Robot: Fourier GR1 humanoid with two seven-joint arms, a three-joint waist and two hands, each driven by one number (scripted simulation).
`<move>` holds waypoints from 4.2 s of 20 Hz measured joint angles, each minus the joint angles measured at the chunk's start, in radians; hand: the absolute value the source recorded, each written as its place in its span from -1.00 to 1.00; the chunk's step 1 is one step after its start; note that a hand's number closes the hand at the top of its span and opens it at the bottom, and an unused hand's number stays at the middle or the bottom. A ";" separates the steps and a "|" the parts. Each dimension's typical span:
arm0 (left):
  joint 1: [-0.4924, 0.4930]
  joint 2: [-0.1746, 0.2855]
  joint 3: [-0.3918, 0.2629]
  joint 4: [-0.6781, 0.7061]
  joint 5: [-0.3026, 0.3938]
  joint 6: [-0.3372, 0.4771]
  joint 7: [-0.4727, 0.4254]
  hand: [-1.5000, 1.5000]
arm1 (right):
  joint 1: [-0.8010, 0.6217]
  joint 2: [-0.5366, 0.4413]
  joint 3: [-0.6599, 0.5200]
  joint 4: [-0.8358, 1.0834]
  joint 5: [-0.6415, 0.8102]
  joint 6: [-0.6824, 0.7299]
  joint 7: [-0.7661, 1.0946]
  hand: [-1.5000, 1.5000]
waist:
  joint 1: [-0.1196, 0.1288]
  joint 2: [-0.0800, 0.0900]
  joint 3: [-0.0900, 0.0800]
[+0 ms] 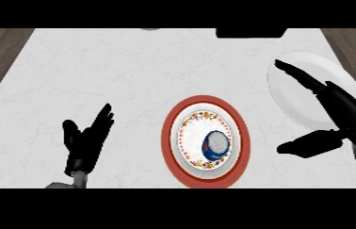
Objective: Pick the can from the plate and place it in the plate
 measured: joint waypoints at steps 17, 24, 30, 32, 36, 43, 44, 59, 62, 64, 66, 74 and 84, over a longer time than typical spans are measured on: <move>0.014 -0.022 0.035 -0.022 -0.029 -0.043 0.020 0.00 | -0.038 0.243 0.255 -0.098 0.319 0.102 0.424 -1.00 | 0.006 0.004 0.000; 0.013 -0.047 0.059 -0.013 -0.058 -0.052 0.022 0.00 | 0.022 0.360 0.295 -0.083 0.418 0.132 0.429 -1.00 | 0.005 0.003 0.000; 0.031 -0.060 0.070 -0.035 -0.079 -0.072 0.023 0.00 | 0.039 0.416 0.302 -0.036 0.537 0.145 0.407 -1.00 | 0.005 0.003 0.001; 0.045 -0.064 0.071 -0.044 -0.084 -0.077 0.026 0.00 | 0.041 0.424 0.302 -0.027 0.572 0.151 0.414 -1.00 | 0.005 0.003 0.000; 0.031 -0.067 0.096 -0.022 -0.084 -0.097 0.011 0.00 | 0.053 0.445 0.293 0.010 0.630 0.153 0.394 -1.00 | 0.004 0.003 0.000; 0.041 -0.093 0.104 -0.043 -0.113 -0.095 0.030 0.00 | 0.045 0.522 0.282 0.113 0.707 0.160 0.344 -1.00 | 0.006 0.003 0.001; 0.051 -0.090 0.106 -0.050 -0.115 -0.101 0.028 0.00 | 0.037 0.531 0.277 0.131 0.716 0.165 0.336 -1.00 | 0.006 0.003 0.001; 0.053 -0.107 0.135 -0.058 -0.135 -0.128 0.043 0.00 | 0.029 0.530 0.282 0.226 0.886 0.145 0.161 1.00 | 0.005 0.001 -0.001; 0.051 -0.116 0.131 -0.052 -0.143 -0.123 0.040 0.00 | 0.035 0.533 0.266 0.195 0.900 0.064 0.115 1.00 | 0.003 0.002 0.000; 0.045 -0.118 0.128 -0.053 -0.144 -0.122 0.045 0.00 | -0.017 0.565 0.185 0.225 0.921 -0.007 0.175 1.00 | 0.008 0.006 0.001; 0.045 -0.114 0.129 -0.056 -0.143 -0.125 0.044 0.00 | -0.062 0.585 0.087 0.258 0.957 -0.078 0.280 1.00 | 0.009 0.013 0.001; 0.030 -0.113 0.125 -0.074 -0.145 -0.129 0.041 0.00 | -0.232 0.557 -0.218 0.360 1.180 -0.314 0.694 1.00 | 0.031 0.038 -0.005; -0.004 -0.126 0.087 -0.066 -0.156 -0.148 0.050 0.00 | -0.447 0.508 -0.468 0.489 1.549 -0.481 0.931 1.00 | 0.099 0.055 -0.003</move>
